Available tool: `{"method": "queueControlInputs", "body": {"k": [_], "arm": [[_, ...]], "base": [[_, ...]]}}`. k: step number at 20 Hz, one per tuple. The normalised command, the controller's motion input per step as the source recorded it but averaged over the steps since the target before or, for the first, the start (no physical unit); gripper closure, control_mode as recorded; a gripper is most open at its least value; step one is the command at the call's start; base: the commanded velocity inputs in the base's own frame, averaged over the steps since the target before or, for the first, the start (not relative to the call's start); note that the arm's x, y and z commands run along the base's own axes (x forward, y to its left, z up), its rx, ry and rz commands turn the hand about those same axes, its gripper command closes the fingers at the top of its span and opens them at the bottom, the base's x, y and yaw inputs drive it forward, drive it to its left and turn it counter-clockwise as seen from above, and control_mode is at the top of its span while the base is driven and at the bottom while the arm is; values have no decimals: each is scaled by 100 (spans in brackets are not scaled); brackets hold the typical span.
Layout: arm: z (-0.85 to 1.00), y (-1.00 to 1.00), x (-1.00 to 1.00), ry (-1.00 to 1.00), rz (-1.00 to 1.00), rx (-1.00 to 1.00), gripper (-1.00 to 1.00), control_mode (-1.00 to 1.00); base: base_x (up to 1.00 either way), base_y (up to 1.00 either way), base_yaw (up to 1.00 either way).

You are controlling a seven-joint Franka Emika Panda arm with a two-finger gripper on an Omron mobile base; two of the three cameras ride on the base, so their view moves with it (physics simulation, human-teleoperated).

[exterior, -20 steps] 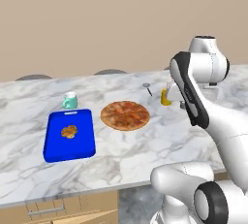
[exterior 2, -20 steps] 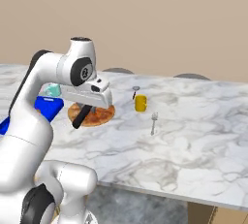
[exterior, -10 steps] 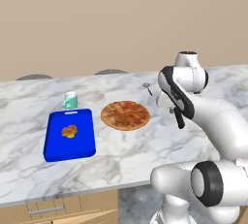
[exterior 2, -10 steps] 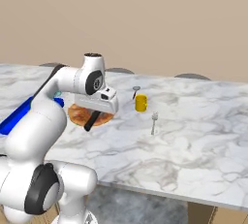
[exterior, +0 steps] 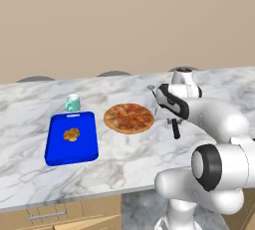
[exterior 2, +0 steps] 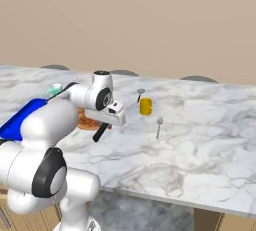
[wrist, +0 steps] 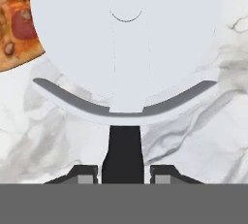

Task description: Take the pizza cutter from the drawer on the right and place it on the dining counter for cutting.

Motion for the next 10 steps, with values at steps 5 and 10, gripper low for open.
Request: {"method": "queueControlInputs", "body": {"k": [5,10], "arm": [[-45,0,40,0,-3,0,100,-100],[-46,0,36,0,-6,0,100,-100]], "base": [[0,0,0],[0,0,0]]}}
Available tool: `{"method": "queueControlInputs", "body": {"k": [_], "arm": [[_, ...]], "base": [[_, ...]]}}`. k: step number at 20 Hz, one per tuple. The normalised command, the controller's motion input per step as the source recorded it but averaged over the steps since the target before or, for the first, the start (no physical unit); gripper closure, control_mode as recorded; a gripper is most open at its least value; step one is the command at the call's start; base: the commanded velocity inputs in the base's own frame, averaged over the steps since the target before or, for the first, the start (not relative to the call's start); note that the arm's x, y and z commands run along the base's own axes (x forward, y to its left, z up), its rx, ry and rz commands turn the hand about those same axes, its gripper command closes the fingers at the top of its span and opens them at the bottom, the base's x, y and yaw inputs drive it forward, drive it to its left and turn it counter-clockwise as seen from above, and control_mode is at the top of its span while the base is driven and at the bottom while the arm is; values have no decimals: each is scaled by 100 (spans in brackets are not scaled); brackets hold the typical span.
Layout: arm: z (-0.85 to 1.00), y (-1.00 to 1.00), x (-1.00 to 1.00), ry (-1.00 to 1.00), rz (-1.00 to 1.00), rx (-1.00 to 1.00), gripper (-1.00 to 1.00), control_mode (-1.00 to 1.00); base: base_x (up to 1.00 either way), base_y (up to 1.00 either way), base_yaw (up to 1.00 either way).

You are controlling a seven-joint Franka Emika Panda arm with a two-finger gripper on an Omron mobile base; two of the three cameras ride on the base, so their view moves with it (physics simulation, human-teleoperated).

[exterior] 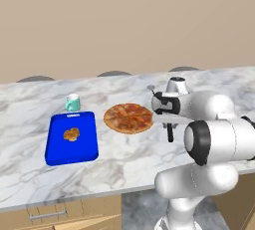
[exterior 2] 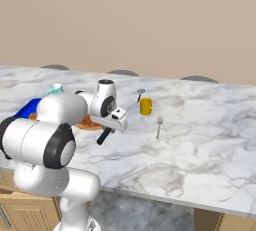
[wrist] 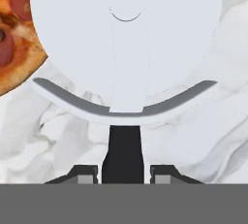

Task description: Take the pizza cutter from the drawer on the right and place it on the dining counter for cutting.

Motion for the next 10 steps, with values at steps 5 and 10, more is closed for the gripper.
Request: {"method": "queueControlInputs", "body": {"k": [5,10], "arm": [[-36,0,27,0,-15,1,100,-100],[-29,0,29,0,-17,1,100,-100]], "base": [[0,0,0],[0,0,0]]}}
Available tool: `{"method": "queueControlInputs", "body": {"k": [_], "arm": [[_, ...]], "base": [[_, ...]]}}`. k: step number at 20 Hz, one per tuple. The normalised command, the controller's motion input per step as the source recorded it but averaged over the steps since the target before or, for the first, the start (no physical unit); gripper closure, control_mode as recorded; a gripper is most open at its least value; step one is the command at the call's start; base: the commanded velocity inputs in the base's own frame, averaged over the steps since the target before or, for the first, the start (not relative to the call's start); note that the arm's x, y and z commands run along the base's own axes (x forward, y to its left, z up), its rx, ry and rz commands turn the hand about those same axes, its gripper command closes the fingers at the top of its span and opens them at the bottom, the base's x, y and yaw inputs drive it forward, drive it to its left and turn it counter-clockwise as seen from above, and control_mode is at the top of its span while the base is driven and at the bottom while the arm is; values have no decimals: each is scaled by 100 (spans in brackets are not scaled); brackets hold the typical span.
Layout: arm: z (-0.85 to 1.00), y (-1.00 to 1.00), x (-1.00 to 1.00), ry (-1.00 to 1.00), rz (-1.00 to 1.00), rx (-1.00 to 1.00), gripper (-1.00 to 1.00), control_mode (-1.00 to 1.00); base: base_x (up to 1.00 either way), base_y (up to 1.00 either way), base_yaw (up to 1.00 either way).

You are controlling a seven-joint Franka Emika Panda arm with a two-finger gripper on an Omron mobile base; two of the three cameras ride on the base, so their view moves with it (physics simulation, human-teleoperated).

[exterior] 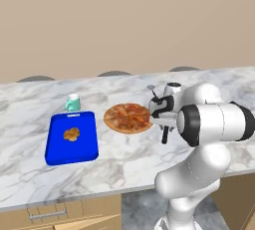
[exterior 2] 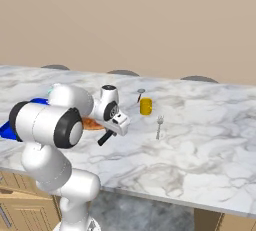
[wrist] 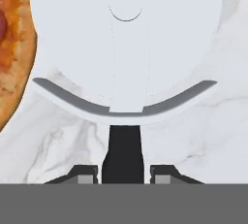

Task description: Take the pizza cutter from the drawer on the right and place it on the dining counter for cutting.

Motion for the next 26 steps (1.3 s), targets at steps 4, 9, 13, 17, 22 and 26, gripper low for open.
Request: {"method": "queueControlInputs", "body": {"k": [4,9,13,17,22,26], "arm": [[-32,0,22,0,-11,0,100,-100],[-29,0,21,0,-7,0,100,-100],[-15,0,5,0,0,0,100,-100],[-5,0,6,0,0,0,-100,-100],[0,0,0,0,0,0,-100,-100],[0,0,0,0,0,0,-100,-100]], "base": [[0,0,0],[0,0,0],[0,0,0],[0,0,0],[0,0,0],[0,0,0]]}}
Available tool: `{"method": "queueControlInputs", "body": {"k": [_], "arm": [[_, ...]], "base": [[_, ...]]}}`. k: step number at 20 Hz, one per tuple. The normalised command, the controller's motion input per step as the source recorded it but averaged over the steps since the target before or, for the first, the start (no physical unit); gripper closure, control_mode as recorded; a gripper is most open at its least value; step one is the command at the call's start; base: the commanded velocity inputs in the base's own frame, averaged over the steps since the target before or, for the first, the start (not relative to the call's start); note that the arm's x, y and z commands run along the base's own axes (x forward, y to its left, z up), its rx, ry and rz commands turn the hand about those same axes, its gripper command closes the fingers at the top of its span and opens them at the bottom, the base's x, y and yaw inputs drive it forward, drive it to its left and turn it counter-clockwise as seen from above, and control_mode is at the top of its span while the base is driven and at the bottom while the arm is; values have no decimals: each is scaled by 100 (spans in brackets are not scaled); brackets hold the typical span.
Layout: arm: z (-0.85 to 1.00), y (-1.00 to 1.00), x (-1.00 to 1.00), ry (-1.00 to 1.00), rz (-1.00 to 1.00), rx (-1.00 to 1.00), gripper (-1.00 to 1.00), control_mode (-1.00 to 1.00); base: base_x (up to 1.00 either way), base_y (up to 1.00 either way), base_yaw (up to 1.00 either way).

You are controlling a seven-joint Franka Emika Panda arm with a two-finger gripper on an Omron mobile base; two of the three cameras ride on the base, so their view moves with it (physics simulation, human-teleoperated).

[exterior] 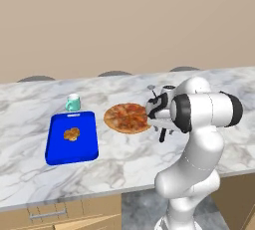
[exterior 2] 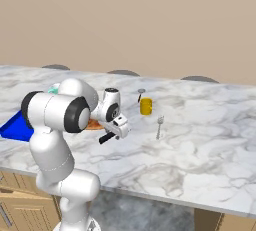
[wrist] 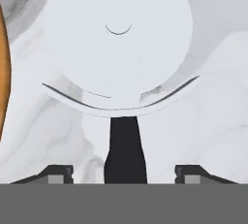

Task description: Take the pizza cutter from the drawer on the right and place it on the dining counter for cutting.

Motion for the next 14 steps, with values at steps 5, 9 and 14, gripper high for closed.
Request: {"method": "queueControlInputs", "body": {"k": [5,9,14], "arm": [[38,11,-4,0,0,0,-100,-100],[57,20,-29,0,0,-1,-100,-100],[56,19,-61,0,1,-4,-100,-100]], "base": [[0,0,0],[0,0,0],[0,0,0]]}}
